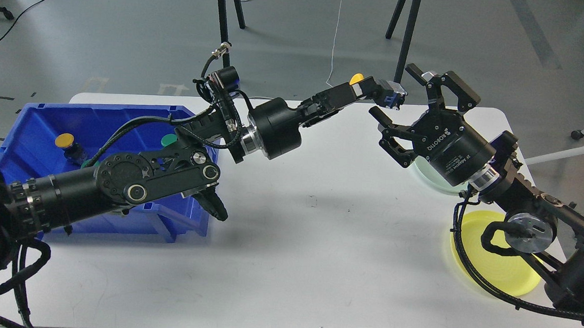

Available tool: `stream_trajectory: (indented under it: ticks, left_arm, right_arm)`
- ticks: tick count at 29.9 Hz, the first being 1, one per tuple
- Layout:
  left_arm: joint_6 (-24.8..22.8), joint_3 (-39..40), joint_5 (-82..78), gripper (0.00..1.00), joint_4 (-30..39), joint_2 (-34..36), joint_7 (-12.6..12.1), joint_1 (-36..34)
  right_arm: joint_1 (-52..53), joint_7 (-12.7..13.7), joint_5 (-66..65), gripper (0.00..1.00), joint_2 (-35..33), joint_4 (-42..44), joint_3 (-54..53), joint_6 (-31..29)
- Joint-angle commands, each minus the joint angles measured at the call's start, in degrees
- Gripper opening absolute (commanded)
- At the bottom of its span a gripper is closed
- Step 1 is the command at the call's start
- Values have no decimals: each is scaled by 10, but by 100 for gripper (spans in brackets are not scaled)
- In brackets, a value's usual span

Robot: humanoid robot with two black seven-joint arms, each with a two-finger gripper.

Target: Pass button and place on color plate

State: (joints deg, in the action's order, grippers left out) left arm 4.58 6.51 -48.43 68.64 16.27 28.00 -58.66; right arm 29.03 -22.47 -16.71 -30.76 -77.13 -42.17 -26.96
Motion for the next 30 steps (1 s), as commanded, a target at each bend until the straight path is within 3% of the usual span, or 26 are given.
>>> stream_trajectory:
  ticks: [1, 7, 12, 21, 28, 30]
  left_arm:
    - [-1, 0, 0, 10, 0, 0, 0, 0]
    - [-2, -3, 0, 10, 0, 1, 0, 0]
    - [-2, -4, 0, 10, 0, 1, 0, 0]
    - [-2, -4, -1, 10, 0, 2, 0, 0]
    - [-2, -4, -3, 14, 1, 2, 0, 2]
    - [-2, 0, -3, 22, 0, 2, 0, 4]
  right_arm:
    - [2, 0, -1, 69, 4, 2, 5, 3]
    - [2, 1, -3, 59, 7, 8, 7, 8]
    - [3, 1, -3, 45, 8, 8, 8, 9]
    - [4, 10, -9, 8, 9, 1, 9, 2]
    - [4, 10, -10, 1, 5, 0, 8, 2]
    - [4, 10, -10, 1, 6, 0, 7, 3]
